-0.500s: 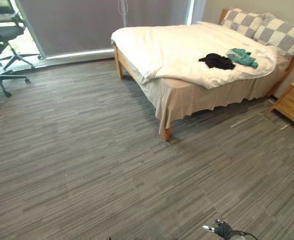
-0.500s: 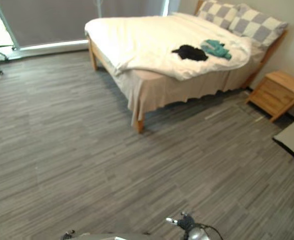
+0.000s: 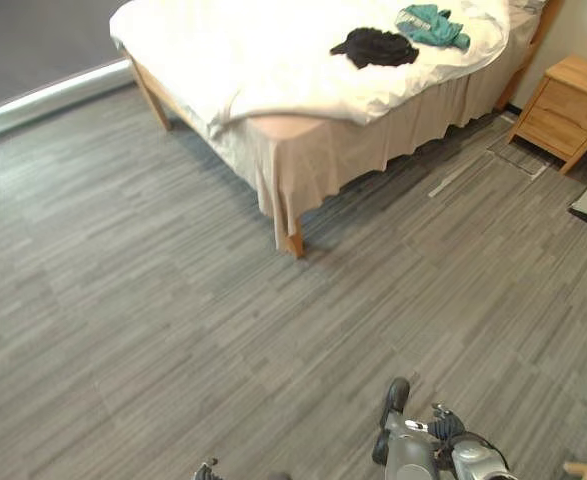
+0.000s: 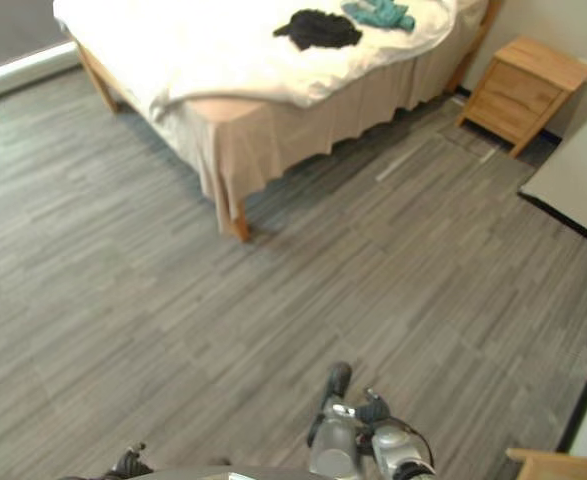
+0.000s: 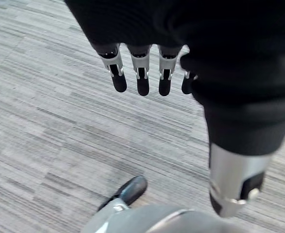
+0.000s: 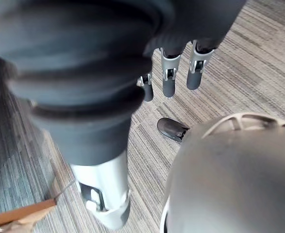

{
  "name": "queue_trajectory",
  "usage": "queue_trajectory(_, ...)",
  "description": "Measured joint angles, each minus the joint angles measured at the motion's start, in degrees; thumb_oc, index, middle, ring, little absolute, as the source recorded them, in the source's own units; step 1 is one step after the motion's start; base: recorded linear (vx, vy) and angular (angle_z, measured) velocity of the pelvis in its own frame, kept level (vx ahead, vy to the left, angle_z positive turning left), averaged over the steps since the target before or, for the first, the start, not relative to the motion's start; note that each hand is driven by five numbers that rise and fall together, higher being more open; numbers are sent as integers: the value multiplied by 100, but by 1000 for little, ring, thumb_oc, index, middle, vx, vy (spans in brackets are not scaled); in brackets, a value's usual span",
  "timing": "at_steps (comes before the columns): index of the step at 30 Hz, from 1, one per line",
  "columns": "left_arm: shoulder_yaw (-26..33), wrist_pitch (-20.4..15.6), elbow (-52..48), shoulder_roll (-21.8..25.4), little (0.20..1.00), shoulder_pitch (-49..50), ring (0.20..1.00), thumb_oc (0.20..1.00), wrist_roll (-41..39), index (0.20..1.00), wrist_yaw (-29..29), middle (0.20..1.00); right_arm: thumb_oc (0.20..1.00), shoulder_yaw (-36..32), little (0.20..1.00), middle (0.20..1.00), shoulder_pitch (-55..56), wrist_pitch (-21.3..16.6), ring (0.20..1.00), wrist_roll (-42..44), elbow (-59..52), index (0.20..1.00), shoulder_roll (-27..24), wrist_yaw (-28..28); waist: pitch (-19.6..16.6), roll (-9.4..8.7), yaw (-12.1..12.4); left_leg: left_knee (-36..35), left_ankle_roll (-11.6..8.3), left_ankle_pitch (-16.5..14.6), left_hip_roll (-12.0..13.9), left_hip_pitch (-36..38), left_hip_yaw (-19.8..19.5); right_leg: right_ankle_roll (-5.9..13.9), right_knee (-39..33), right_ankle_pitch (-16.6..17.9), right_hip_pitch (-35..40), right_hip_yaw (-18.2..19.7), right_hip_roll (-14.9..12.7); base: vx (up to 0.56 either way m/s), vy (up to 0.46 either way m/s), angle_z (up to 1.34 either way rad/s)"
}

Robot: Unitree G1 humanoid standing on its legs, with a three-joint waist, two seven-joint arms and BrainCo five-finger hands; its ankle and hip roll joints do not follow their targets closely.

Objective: Tidy up the quilt and then pick up the clothes from the bed and put them into the laundry hamper.

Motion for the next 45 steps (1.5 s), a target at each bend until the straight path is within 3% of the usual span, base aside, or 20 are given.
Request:
queue_trajectory(3, 32, -63, -63, -65, 1000, -19, 1000, 1000, 12, 1000, 53, 1000, 1000, 219, 1000, 1000, 409, 77, 1000, -67, 0, 1000, -58, 6, -241, -54, 38, 1724, -504, 351, 273, -350, -292, -591, -234, 332, 627, 61, 372, 420, -271, -14)
queue_trajectory(4, 67, -122, -183, -86, 1000, 56, 1000, 1000, -3, 1000, 81, 1000, 1000, 379, 1000, 1000, 453, 76, 1000, -103, 20, 1000, -89, 4, -291, -89, 123, 3053, -547, 642, 363, -942, -529, -758, -319, 270, 762, 123, 534, 256, -138, -100)
queue_trajectory(5, 211, -149, -321, -78, 1000, 71, 1000, 1000, -12, 1000, 112, 1000, 1000, 609, 1000, 1000, 377, 103, 1000, -161, -117, 1000, -129, 4, -309, -60, 339, 4102, -511, 1669, 251, -1427, -831, -1022, -358, 70, 899, 445, 679, 454, -169, -119)
queue_trajectory(6, 233, -154, -333, -68, 1000, -90, 1000, 1000, -17, 1000, 130, 1000, 1000, 797, 1000, 1000, 389, 106, 1000, -232, -115, 1000, -91, 4, -209, -264, 364, 4717, -665, 2020, 108, -1776, -896, -961, -410, 151, 1001, 559, 632, 437, -15, -103)
queue_trajectory(8, 280, -229, -416, 71, 1000, -489, 1000, 1000, -39, 1000, 208, 1000, 1000, 1088, 1000, 1000, 154, 211, 1000, -329, -95, 1000, -6, 2, -17, -704, 686, 5252, -258, 893, -351, -2834, -763, -1036, -513, -272, 1455, 908, 434, 529, 31, -68)
queue_trajectory(10, 261, -255, -498, 125, 1000, -591, 1000, 1000, -68, 1000, 285, 1000, 1000, 1143, 1000, 1000, -10, 207, 1000, -332, -74, 1000, 45, 4, 57, -804, 944, 4935, -197, 700, -371, -3227, -630, -1063, -522, -410, 1647, 982, 415, 445, 176, -64)
queue_trajectory(14, 112, -294, -580, 99, 1000, -629, 1000, 1000, -246, 1000, 410, 1000, 1000, 1153, 1000, 1000, -289, 38, 1000, -325, 52, 1000, 105, -126, 39, -479, 1116, 1133, 36, 1237, -242, -3770, 61, -555, -562, -1122, 2416, 865, 757, 520, 156, -27)
queue_trajectory(15, 135, -288, -430, 82, 1000, -485, 1000, 1000, -244, 1000, 414, 1000, 1000, 1154, 1000, 1000, -96, 33, 1000, -328, 42, 1000, 143, -134, -14, -483, 1206, 1019, 213, 985, -407, -3638, 518, -424, -561, -1440, 2768, 843, 779, 612, 104, -6)
queue_trajectory(16, 126, -256, -358, 117, 1000, -435, 1000, 1000, -243, 1000, 410, 1000, 1000, 1165, 1000, 1000, 43, 29, 1000, -328, 98, 1000, 242, -142, -72, -537, 1247, 1192, 548, 1281, -477, -3572, 534, -241, -553, -1669, 3037, 901, 742, 320, 61, 18)
queue_trajectory(18, 194, -159, -74, 345, 1000, -335, 1000, 1000, -246, 1000, 406, 1000, 1000, 1241, 1000, 1000, 147, 5, 1000, -347, 258, 1000, 552, -123, -192, -1203, 1285, 1117, 606, 1453, -818, -3291, 629, -282, 93, -1856, 3012, 901, 586, 411, 151, 29)
queue_trajectory(19, 200, -125, 20, 418, 1000, -314, 1000, 1000, -241, 1000, 398, 1000, 1000, 1300, 1000, 1000, 117, 12, 1000, -366, 383, 1000, 639, -122, -209, -1244, 1340, 967, 632, 1438, -844, -3121, 642, -279, 550, -1880, 2812, 903, 609, 554, 209, 15)
queue_trajectory(22, 115, -39, 90, 409, 1000, -219, 1000, 1000, -224, 1000, 337, 1000, 1000, 1265, 1000, 1000, 13, -15, 1000, -563, 328, 1000, 567, -126, -155, -962, 1266, 309, 1000, 1525, -854, -2207, 403, 266, 2898, -1414, 2009, 561, 539, 314, 89, 14)
queue_trajectory(24, 114, -71, 30, 444, 1000, -356, 1000, 1000, -224, 1000, 359, 1000, 1000, 1253, 1000, 1000, -58, 2, 1000, -570, 215, 1000, 528, -141, -93, -703, 1133, -121, 1046, 1492, -904, -1756, 13, 226, 3655, -1467, 1245, 475, 375, 421, 37, 81)
queue_trajectory(26, 104, -110, -94, 419, 1000, -566, 1000, 1000, -234, 1000, 380, 1000, 1000, 1195, 1000, 1000, -121, -13, 1000, -570, 162, 1000, 485, -147, 7, -486, 971, -206, 1111, 1356, -939, -1569, -467, 14, 2854, -1597, 782, 392, 337, 526, -101, 137)
queue_trajectory(30, -91, -138, -39, 414, 1000, -863, 1000, 1000, -240, 1000, 430, 1000, 1000, 1262, 1000, 1000, -213, -16, 1000, -681, 133, 1000, 435, -157, 51, -461, 878, -200, 937, 1158, -1113, -1380, -1392, 81, -408, -948, 561, 1262, 169, 520, -224, 143)
queue_trajectory(33, -156, -164, 59, 294, 1000, -866, 1000, 1000, -230, 1000, 460, 1000, 1000, 1249, 1000, 1000, -270, -24, 1000, -747, 127, 1000, 376, -141, 60, -473, 571, -192, 860, 908, -1095, -1152, -2485, 78, -589, -137, 575, 2484, -30, 383, -246, 185)
queue_trajectory(35, -200, -209, 42, 478, 1000, -760, 1000, 1000, -228, 1000, 472, 1000, 1000, 1251, 1000, 1000, -282, 42, 1000, -838, 163, 1000, 500, -126, -43, -798, 654, -191, 570, 758, -1034, -991, -2650, -28, -529, 90, 804, 2558, -131, 348, -314, 168)
queue_trajectory(36, -106, -185, 21, 398, 1000, -666, 1000, 1000, -256, 1000, 481, 1000, 1000, 1271, 1000, 1000, -281, 131, 1000, -952, 233, 1000, 477, -117, -163, -738, 689, -122, 365, 541, -734, -977, -2793, -12, -512, 11, 953, 2255, 72, 172, -190, 108)
queue_trajectory(41, 157, -247, -118, -21, 1000, -117, 1000, 1000, -309, 1000, 400, 1000, 1000, 1111, 1000, 1000, -382, 168, 1000, -930, 117, 1000, -141, -236, -29, -354, 652, 339, -292, 1038, -332, -1524, -2013, -523, -531, -273, 1277, 1320, 446, 106, -200, 94)
queue_trajectory(45, 477, -231, -480, 71, 1000, -43, 1000, 1000, -560, 1000, 339, 1000, 1000, 911, 1000, 1000, -367, 161, 1000, -892, -14, 1000, -460, -271, 9, -379, 634, 149, -266, 1104, -41, -1726, -152, -646, -528, -381, 1362, 933, 379, -9, -94, 74)
